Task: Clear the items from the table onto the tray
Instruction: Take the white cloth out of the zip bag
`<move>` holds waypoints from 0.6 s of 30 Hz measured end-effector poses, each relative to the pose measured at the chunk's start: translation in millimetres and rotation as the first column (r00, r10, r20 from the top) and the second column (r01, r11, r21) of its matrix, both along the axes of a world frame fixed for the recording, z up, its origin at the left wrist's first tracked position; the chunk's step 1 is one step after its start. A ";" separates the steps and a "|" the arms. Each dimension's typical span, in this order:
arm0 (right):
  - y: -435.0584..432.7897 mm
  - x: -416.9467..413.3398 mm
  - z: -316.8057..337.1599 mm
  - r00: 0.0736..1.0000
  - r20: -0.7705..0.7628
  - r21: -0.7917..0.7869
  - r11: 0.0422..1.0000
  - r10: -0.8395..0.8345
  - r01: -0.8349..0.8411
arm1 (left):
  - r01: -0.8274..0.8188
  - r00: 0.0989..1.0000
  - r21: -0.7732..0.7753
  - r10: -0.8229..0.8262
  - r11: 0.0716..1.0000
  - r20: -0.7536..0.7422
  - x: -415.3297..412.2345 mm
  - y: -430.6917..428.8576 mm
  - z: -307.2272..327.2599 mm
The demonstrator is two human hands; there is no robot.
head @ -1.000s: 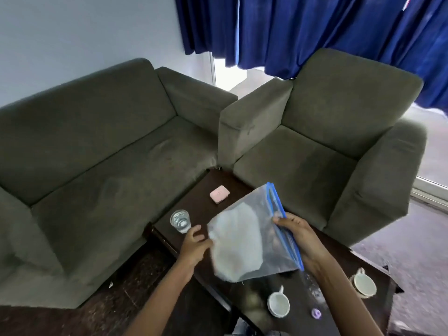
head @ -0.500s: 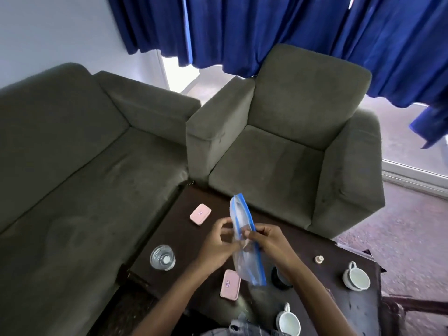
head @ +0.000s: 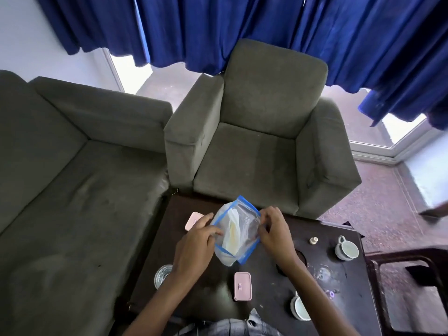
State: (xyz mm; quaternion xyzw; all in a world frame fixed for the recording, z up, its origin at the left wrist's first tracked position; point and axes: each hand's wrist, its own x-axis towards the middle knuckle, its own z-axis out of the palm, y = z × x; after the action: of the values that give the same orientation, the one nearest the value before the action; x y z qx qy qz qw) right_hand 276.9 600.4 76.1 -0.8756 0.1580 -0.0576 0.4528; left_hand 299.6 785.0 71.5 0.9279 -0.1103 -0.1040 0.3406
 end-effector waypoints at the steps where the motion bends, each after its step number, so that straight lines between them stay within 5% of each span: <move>1: 3.0 -0.3 0.8 0.999 0.021 -0.039 0.999 0.039 -0.038 | 0.016 1.000 0.004 -0.016 1.000 -0.006 1.8 0.9 1.0; 8: 15.2 3.3 8.0 0.979 -0.176 -0.351 0.922 0.106 -0.162 | 0.047 0.999 -0.063 -0.047 0.997 0.001 1.9 -2.0 0.7; 18: 11.8 7.2 10.0 0.973 -0.227 -0.471 0.879 -0.036 -0.077 | 0.097 0.995 -0.116 -0.096 0.988 0.013 -6.6 -13.1 9.3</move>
State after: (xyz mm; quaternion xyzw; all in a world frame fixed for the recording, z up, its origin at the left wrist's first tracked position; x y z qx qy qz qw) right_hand 284.1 612.3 86.1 -0.9624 0.1807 0.0113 0.2026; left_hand 293.1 772.0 80.8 0.9004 -0.1625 -0.1103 0.3882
